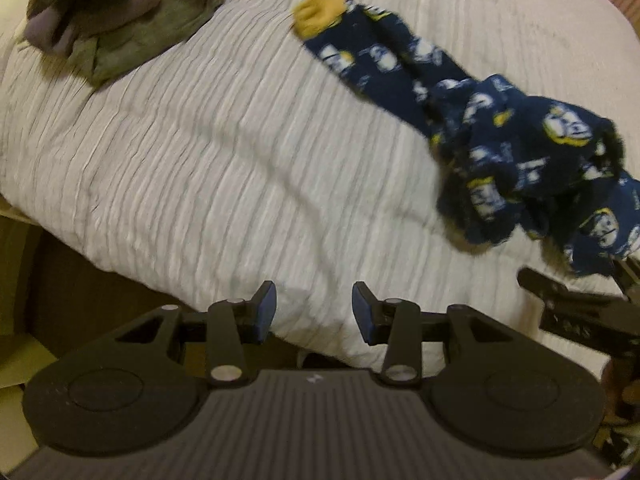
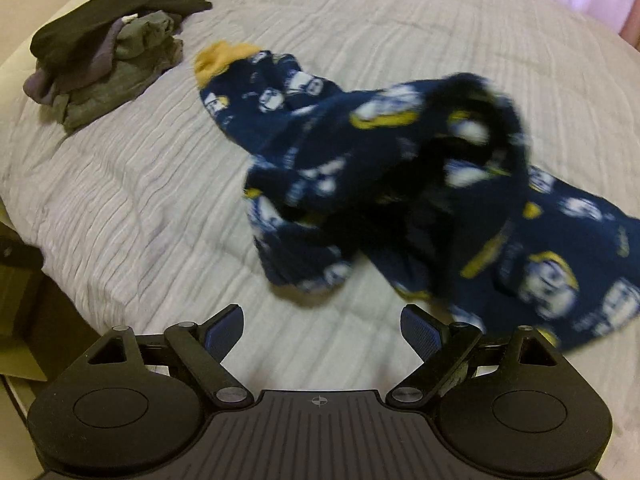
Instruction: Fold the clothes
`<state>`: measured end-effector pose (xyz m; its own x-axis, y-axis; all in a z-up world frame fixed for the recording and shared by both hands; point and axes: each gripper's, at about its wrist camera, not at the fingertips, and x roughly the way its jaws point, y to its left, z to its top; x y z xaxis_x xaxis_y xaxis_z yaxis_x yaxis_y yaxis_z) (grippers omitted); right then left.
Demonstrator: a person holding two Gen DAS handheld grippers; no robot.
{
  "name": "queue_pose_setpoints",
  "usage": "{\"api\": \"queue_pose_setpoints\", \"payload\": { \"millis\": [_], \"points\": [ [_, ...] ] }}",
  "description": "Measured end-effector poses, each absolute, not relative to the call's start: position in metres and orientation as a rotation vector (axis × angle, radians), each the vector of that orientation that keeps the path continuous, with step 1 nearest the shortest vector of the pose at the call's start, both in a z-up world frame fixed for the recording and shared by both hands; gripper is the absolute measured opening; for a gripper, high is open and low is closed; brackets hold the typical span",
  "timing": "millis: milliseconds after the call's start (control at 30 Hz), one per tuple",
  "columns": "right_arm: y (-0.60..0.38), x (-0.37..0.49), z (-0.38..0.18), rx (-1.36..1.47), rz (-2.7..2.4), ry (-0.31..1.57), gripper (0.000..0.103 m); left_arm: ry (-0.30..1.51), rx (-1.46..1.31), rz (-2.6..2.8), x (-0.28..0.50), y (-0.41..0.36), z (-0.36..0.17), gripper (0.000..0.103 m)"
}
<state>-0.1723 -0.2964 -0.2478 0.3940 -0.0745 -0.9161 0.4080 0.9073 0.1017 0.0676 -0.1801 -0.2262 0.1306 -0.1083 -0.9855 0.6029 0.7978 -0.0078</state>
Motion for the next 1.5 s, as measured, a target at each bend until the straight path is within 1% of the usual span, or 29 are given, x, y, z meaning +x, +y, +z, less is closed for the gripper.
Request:
{"api": "queue_pose_setpoints", "payload": {
  "millis": [167,267,300,367,467,533,567,633,700,767,900,933,967,1000,1033,1067,1100,1167,1267,1367,1500],
  "points": [
    [-0.276,-0.13,-0.291,0.192,-0.364,1.12,0.089,1.352,0.477,-0.531,0.093,-0.17,-0.237,0.037],
    [-0.275,-0.106,-0.318,0.138,-0.424,1.148,0.088,1.335,0.491,-0.542,0.111,-0.166,-0.235,0.037],
    [-0.277,-0.101,-0.321,0.166,-0.414,1.135,0.07,1.329,0.498,-0.545,0.117,-0.166,-0.235,0.037],
    [-0.286,-0.092,-0.323,0.244,-0.393,1.137,0.017,1.318,0.512,-0.549,0.129,-0.167,-0.236,0.037],
    [-0.314,-0.095,-0.299,0.469,-0.393,1.066,0.015,1.305,0.528,-0.564,0.14,-0.173,-0.237,0.037],
    [-0.346,-0.109,-0.267,0.694,-0.399,0.933,0.015,1.296,0.537,-0.583,0.144,-0.18,-0.237,0.037],
    [-0.366,-0.119,-0.247,0.822,-0.402,0.835,0.014,1.291,0.545,-0.595,0.145,-0.185,-0.237,0.037],
    [-0.412,-0.145,-0.209,1.021,-0.431,0.605,0.014,1.279,0.565,-0.626,0.14,-0.2,-0.237,0.037],
    [-0.458,-0.18,-0.17,1.122,-0.507,0.39,0.014,1.261,0.581,-0.66,0.133,-0.215,-0.234,0.037],
    [-0.509,-0.225,-0.135,1.182,-0.637,0.178,0.014,1.24,0.59,-0.697,0.122,-0.231,-0.23,0.037],
    [-0.585,-0.333,-0.096,1.221,-0.993,-0.163,0.015,1.216,0.59,-0.732,0.097,-0.257,-0.228,0.037],
    [-0.594,-0.362,-0.091,1.216,-1.081,-0.199,0.015,1.218,0.589,-0.732,0.09,-0.263,-0.23,0.037],
    [-0.605,-0.39,-0.094,1.236,-1.137,-0.188,0.015,1.225,0.586,-0.726,0.084,-0.27,-0.233,0.037],
    [-0.617,-0.417,-0.097,1.257,-1.194,-0.177,0.019,1.232,0.584,-0.719,0.077,-0.276,-0.236,0.037],
    [-0.623,-0.437,-0.102,1.285,-1.219,-0.135,0.029,1.241,0.581,-0.713,0.069,-0.281,-0.24,0.037],
    [-0.627,-0.456,-0.114,1.319,-1.242,-0.074,0.057,1.252,0.577,-0.706,0.061,-0.287,-0.244,0.037],
    [-0.632,-0.476,-0.126,1.353,-1.264,-0.013,0.082,1.263,0.572,-0.701,0.054,-0.294,-0.25,0.037],
    [-0.626,-0.511,-0.154,1.355,-1.287,0.112,0.084,1.285,0.561,-0.692,0.041,-0.308,-0.259,0.037],
    [-0.611,-0.539,-0.196,1.382,-1.25,0.309,0.084,1.309,0.531,-0.689,0.03,-0.331,-0.273,0.037],
    [-0.604,-0.554,-0.232,1.383,-1.234,0.455,0.084,1.319,0.507,-0.689,0.028,-0.348,-0.286,0.037],
    [-0.635,-0.551,-0.241,1.205,-1.21,0.551,0.084,1.304,0.479,-0.662,0.044,-0.36,-0.3,0.037]
  ]
}}
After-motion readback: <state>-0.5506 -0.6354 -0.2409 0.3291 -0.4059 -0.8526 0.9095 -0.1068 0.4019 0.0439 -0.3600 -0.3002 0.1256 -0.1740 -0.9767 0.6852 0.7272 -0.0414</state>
